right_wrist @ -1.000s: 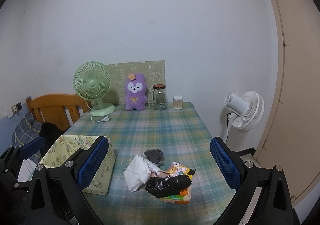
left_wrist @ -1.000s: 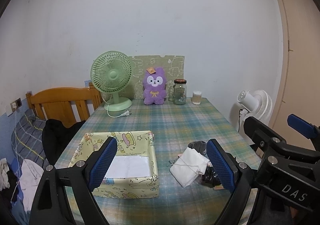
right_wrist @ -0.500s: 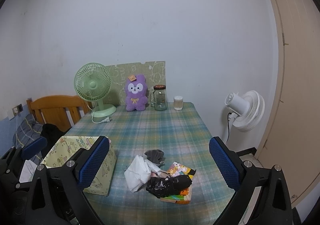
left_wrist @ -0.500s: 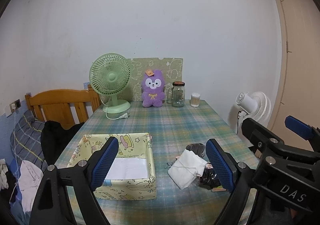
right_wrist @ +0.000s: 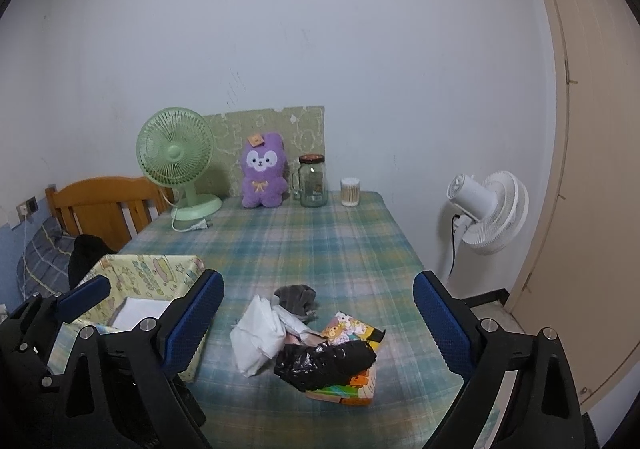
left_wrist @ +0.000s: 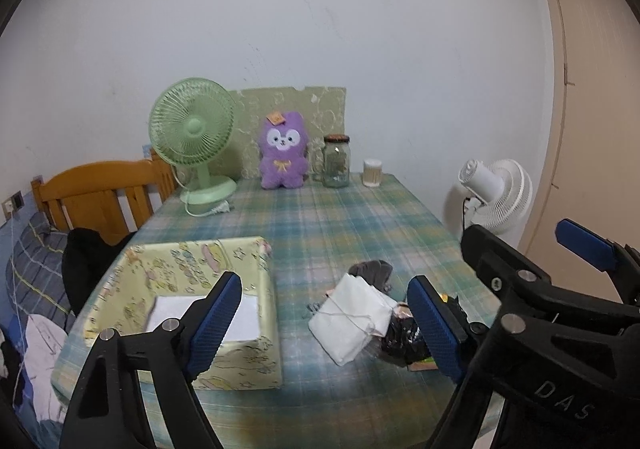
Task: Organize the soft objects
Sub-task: 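Move both tools forward toward the pile of soft items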
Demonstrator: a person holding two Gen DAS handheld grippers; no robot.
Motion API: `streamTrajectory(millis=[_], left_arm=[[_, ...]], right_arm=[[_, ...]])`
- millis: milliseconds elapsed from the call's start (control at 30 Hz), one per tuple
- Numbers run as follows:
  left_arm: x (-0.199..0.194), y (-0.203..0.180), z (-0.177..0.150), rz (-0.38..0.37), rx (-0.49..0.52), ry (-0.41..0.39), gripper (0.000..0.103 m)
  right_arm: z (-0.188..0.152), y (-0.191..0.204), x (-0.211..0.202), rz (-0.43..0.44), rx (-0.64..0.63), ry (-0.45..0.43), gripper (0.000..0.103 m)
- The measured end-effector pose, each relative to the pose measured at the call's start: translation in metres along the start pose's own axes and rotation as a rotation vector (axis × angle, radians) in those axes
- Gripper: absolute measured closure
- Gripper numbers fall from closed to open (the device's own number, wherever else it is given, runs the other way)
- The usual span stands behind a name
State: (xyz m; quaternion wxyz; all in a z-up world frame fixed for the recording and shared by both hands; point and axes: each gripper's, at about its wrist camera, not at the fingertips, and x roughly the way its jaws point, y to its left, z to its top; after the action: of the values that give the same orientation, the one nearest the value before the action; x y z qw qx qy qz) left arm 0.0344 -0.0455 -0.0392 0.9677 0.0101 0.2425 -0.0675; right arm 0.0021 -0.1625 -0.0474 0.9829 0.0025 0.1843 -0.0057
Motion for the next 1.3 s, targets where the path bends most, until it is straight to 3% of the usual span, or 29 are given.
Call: streamTrajectory(millis=[533,767,1133,1300], left_arm=[[0.056,-0.022,-0.026,-0.048,0.04,0.108,0.017],[0.074,-0.027,-0.034,-0.072,0.052,0.152,0.018],[0.096,-0.034,-0.049,-0.04,0.072,0.206,0.018],[0.105,-0.034,-0.056,-0.046,0.075,0.235,0.018]], right_arm=[[-0.032,-0.015,0.057,0.014,0.016,0.114,0.012],[-0.042,-0.019,0.073,-0.023,0.006,0.155,0.013],[-0.061,-0.027,0.104,-0.04,0.027,0.247,0.013],[-0.07,-0.029,0.115,-0.026,0.049,0.294,0.02]])
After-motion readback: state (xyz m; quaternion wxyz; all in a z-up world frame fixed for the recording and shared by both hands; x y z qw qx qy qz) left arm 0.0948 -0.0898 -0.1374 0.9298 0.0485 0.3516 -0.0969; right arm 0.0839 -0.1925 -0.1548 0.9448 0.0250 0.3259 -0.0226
